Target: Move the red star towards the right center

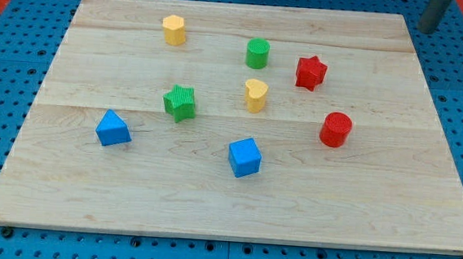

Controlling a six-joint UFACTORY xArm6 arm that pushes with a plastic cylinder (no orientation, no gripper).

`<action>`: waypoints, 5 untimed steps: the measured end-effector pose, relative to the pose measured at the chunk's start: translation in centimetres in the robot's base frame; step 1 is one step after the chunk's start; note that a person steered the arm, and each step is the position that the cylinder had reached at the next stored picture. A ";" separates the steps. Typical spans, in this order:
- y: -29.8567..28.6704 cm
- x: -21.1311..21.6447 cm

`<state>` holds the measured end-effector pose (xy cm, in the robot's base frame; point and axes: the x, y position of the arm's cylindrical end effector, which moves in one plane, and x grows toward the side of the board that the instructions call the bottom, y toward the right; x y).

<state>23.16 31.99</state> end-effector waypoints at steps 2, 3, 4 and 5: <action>0.0 0.1; -2.7 1.6; -9.5 6.7; -11.6 8.8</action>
<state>31.93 20.39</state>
